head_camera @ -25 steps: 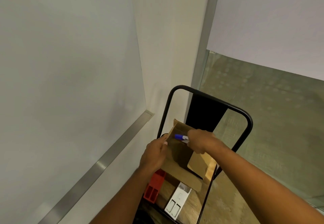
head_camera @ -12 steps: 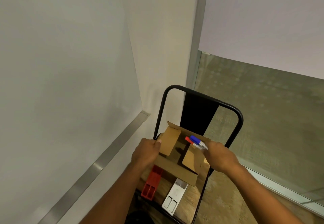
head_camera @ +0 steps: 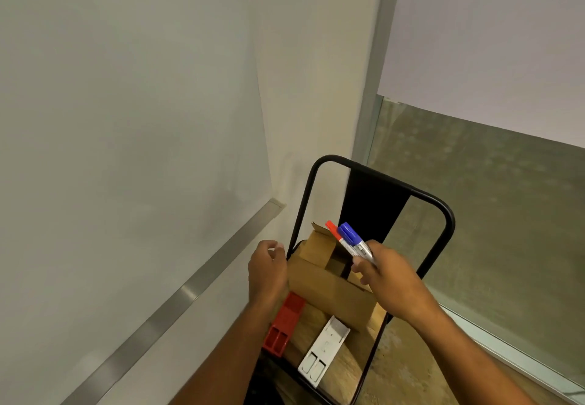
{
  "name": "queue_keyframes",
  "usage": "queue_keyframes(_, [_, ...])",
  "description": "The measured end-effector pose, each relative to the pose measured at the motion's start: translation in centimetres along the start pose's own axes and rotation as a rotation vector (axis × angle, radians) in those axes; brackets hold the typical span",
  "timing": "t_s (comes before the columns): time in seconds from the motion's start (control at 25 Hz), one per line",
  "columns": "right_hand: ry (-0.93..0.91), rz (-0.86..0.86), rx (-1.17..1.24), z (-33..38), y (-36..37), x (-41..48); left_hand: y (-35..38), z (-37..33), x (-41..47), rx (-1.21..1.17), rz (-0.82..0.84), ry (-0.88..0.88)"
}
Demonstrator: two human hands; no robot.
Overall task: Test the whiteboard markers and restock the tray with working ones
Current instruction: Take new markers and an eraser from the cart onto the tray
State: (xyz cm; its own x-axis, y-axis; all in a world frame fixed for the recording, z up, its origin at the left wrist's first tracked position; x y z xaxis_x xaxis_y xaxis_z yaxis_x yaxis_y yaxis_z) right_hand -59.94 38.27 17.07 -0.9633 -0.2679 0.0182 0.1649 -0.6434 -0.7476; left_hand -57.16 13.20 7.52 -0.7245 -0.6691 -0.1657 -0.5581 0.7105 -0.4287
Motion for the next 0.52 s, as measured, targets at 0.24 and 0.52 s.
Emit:
queue_keyframes(0.24, [-0.096,0.211,0.355,7.4,4.5,-1.3,-3.5,-0.7,-4.7,-0.526,0.194,-0.113])
queue_keyframes(0.52, [-0.057,0.617,0.632,16.7,14.5,-5.7,-14.2,1.2,-7.8,-0.943,0.232,-0.084])
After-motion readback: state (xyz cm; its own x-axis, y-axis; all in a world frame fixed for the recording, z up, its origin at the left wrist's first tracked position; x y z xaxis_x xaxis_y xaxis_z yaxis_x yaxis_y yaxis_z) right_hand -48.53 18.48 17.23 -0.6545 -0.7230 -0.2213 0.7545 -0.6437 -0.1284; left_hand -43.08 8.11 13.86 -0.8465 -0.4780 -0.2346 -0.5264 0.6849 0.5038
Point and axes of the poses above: each hand's wrist, its own x-axis towards the middle knuckle, its own y-axis out of the palm, z = x × y, the point moved 10 cm from there along x, towards the middle knuckle, and after that the axes turned 5 degrees about -z, right-handed, at the moved point
